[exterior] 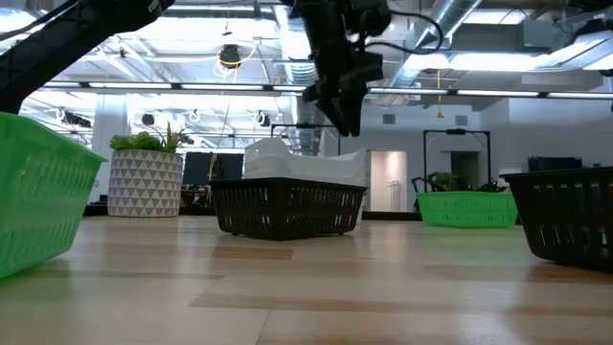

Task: Stack baskets by color
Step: Stack the bottom white bin on top of the top white bin

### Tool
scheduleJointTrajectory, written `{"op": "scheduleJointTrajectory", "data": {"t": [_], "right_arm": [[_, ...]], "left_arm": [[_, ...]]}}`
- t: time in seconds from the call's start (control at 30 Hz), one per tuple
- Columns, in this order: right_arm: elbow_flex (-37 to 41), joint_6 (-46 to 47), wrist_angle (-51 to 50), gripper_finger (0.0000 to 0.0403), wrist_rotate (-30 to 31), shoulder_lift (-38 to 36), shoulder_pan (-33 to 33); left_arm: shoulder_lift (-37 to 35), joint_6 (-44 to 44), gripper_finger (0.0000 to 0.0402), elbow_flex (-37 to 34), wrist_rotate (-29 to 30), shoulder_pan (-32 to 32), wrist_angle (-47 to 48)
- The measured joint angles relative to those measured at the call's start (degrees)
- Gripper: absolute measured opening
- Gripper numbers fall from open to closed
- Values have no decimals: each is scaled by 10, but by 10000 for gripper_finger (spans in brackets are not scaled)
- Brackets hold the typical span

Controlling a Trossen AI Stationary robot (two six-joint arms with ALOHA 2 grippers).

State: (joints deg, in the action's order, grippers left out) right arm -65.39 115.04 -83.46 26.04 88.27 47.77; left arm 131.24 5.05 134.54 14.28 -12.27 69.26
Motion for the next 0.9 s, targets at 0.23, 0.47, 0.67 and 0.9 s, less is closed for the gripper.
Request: {"op": "scheduleJointTrajectory", "data": {"t": [0.23, 0.47, 0.67, 0.9], "right_arm": [[0, 0, 3, 63, 0, 0, 0], [0, 0, 4, 63, 0, 0, 0], [0, 0, 8, 63, 0, 0, 0], [0, -2, 16, 63, -1, 0, 2]], "left_arm": [[-33, -35, 149, 0, -4, 0, 2], [-54, -38, 149, 0, -91, 21, -52], [-45, -63, 114, -56, -83, 64, -114], [-37, -38, 27, -173, -22, 52, -185]]}}
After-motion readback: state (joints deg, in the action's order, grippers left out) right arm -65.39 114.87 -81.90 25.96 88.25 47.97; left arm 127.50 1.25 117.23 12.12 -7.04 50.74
